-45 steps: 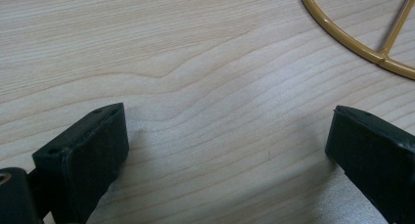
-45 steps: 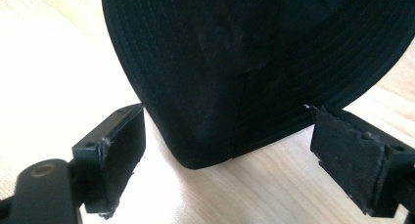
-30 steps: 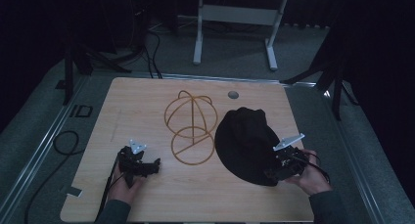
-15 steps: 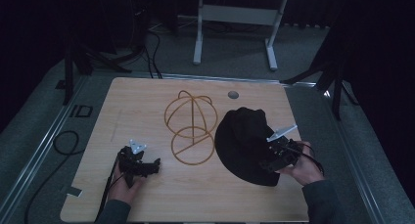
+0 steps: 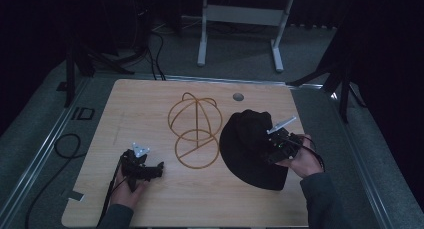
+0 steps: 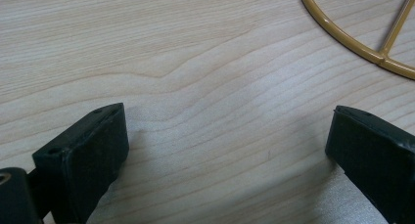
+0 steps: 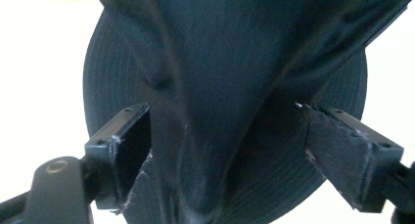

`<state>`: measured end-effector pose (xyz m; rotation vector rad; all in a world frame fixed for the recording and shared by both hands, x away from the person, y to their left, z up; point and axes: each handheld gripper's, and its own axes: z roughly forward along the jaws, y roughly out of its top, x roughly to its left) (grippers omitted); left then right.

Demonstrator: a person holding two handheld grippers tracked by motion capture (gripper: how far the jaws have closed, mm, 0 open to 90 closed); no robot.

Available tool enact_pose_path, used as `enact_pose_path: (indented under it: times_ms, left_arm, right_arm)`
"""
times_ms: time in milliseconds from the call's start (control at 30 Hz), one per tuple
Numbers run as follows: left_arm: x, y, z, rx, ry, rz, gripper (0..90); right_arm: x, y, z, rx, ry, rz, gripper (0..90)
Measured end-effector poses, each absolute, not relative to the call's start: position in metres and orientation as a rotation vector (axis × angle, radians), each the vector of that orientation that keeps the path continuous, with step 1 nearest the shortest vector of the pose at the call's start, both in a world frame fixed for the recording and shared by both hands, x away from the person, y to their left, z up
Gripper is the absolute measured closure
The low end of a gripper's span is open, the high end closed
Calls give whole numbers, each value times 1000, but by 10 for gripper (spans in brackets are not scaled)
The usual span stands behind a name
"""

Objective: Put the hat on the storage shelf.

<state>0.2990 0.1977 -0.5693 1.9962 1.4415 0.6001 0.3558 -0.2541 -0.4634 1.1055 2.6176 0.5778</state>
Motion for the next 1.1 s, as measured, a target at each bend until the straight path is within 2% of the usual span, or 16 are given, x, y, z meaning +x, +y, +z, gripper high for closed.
enact_pose_path:
  times_ms: [200,267,300,400,433,500,533,600,667,700,833,1100]
  left_arm:
    - [299,198,-569,1994,1443,599,26]
    - [299,198,-569,1995,1442,599,26]
    - [299,198,-569,1995,1442,599,26]
    - [299,198,-569,1995,1443,599,26]
    - [299,198,-569,1995,1443,599,26]
    - [299,198,-569,1995,1442,599,26]
    - [299,198,-569,1995,1443,599,26]
    - [299,198,-569,1995,1443,599,26]
    - [299,198,-569,1995,1443,599,26]
    - [299,198,-569,1995,1443,599,26]
    - [299,198,-569,1995,1443,599,26]
    - [299,198,-569,1995,1443,599,26]
  right_arm:
    - [365,-251,-467,1112,2620,565,257]
    - [368,-251,-468,1121,2631,568,324]
    - [368,-251,-468,1121,2631,568,324]
    - [371,-251,-468,1118,2655,584,422]
    - [371,-251,-467,1120,2676,598,500]
    - [371,-251,-467,1120,2680,603,527]
    - [372,-250,-467,1107,2698,608,588]
    - [372,-250,-467,1106,2700,606,607]
    - [372,-251,-467,1105,2714,618,686]
    - [372,-251,-467,1105,2714,618,686]
    - [373,-250,-463,1084,2739,615,801]
    - [372,-249,-458,1066,2740,612,858]
